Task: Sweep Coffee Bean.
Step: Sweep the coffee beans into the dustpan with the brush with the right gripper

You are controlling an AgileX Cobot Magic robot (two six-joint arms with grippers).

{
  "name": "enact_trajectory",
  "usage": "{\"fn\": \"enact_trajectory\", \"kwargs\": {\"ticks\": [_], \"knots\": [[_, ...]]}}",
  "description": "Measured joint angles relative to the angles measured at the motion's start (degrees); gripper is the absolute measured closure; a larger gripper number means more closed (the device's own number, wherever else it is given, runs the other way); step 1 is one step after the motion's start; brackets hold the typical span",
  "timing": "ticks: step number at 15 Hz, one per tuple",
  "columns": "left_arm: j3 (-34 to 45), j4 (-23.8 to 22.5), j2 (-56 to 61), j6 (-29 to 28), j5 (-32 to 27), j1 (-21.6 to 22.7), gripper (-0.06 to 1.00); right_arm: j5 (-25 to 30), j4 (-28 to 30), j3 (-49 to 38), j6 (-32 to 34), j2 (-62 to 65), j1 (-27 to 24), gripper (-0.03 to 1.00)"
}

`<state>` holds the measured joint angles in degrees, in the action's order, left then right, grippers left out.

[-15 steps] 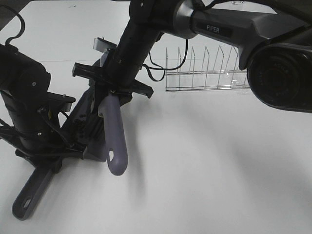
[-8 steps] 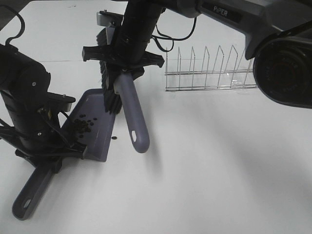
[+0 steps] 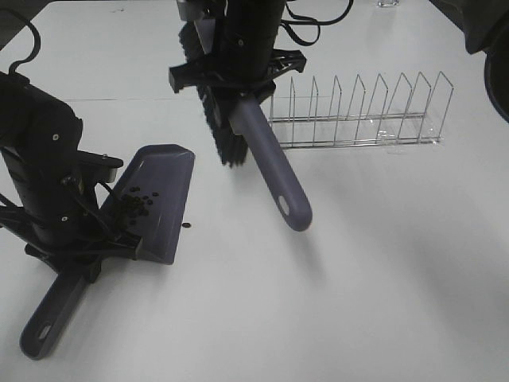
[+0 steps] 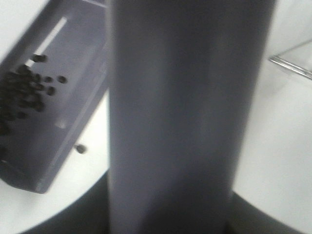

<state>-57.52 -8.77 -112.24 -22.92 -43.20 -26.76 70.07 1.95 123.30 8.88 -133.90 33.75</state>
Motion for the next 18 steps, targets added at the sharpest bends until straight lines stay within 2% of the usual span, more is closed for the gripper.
{"fn": "enact_trajectory", "kwargs": {"ticks": [4,6,8,13,17,18], "knots": [[0.0,0.5,0.0,0.0,0.0,0.0,0.62,0.6,9.2,-9.9,2.2,-1.9,0.0,0.67],[0.0,0.5,0.0,0.0,0.0,0.0,0.62,0.6,6.7,-10.0,2.6,-3.5,0.0,0.67],[0.0,0.6,0.0,0.0,0.1,0.0,0.62,0.3,-0.1,-9.9,3.2,-4.8,0.1,0.67],[0.0,0.7,0.0,0.5,0.1,0.0,0.62,-7.8,-15.1,-9.8,3.4,-7.4,0.1,0.67],[0.0,0.3,0.0,0.5,0.1,0.0,0.62,-8.3,-28.8,-9.8,-1.4,-9.2,0.1,0.67],[0.0,0.2,0.0,0.5,0.1,0.0,0.62,-8.5,-30.5,-9.8,-2.3,-9.3,0.1,0.67]]}}
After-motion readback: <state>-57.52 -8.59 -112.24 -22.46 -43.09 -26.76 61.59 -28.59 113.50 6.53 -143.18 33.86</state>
